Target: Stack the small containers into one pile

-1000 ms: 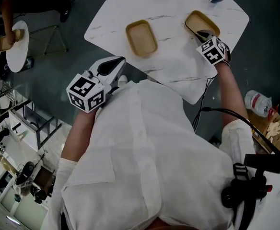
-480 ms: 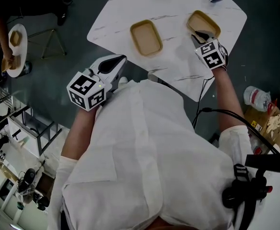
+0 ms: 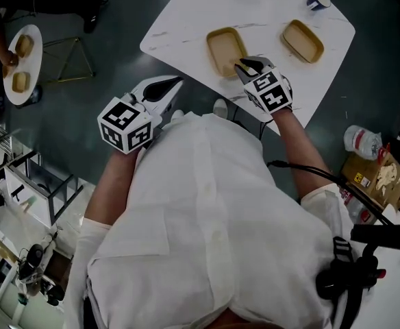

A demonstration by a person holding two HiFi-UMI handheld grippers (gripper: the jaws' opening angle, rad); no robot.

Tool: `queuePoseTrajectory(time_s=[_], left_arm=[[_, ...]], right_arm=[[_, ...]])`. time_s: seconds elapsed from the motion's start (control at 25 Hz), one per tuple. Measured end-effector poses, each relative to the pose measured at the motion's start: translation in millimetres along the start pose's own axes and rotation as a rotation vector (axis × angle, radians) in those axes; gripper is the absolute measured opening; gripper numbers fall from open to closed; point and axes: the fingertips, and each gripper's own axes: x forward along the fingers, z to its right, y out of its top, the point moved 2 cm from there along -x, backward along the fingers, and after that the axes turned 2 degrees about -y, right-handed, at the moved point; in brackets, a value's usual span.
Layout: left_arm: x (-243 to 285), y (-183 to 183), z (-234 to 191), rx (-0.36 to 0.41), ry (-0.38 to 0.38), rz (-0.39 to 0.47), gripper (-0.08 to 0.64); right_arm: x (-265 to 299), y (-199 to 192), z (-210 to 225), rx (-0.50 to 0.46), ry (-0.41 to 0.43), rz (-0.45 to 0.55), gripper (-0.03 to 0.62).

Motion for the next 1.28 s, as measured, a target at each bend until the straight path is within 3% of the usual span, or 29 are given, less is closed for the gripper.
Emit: queuePoseTrajectory(time_s=[0.08, 0.24, 0.52, 0.64, 0.96, 1.28], left_arm=[[-11, -3, -6, -0.002, -0.001, 0.005, 0.008], [-36, -11, -15, -0.008, 0.003, 0.016, 0.008], [-74, -28, -36, -0.027, 0.021, 0.017, 0.008], [-88, -35, -42, -0.036, 0.03, 0.019, 0.008], [-107, -44, -50, -0.047, 0.03, 0.015, 0.008], [-97, -39, -40, -0.026, -0.012, 0.008, 0.008]], right_arm=[[14, 10, -13, 0.015, 0.006, -0.004, 0.097], [42, 24, -30, 0.031, -0.008, -0.025, 0.097], [89, 24, -29, -0.039, -0.113, -0.139, 0.097], [100, 18, -29, -0.024, -0.149, -0.184, 0.097], [105, 5, -24, 0.03, -0.203, -0.204, 0.032], [78, -8, -26, -0.017, -0.21, -0.185, 0.018]])
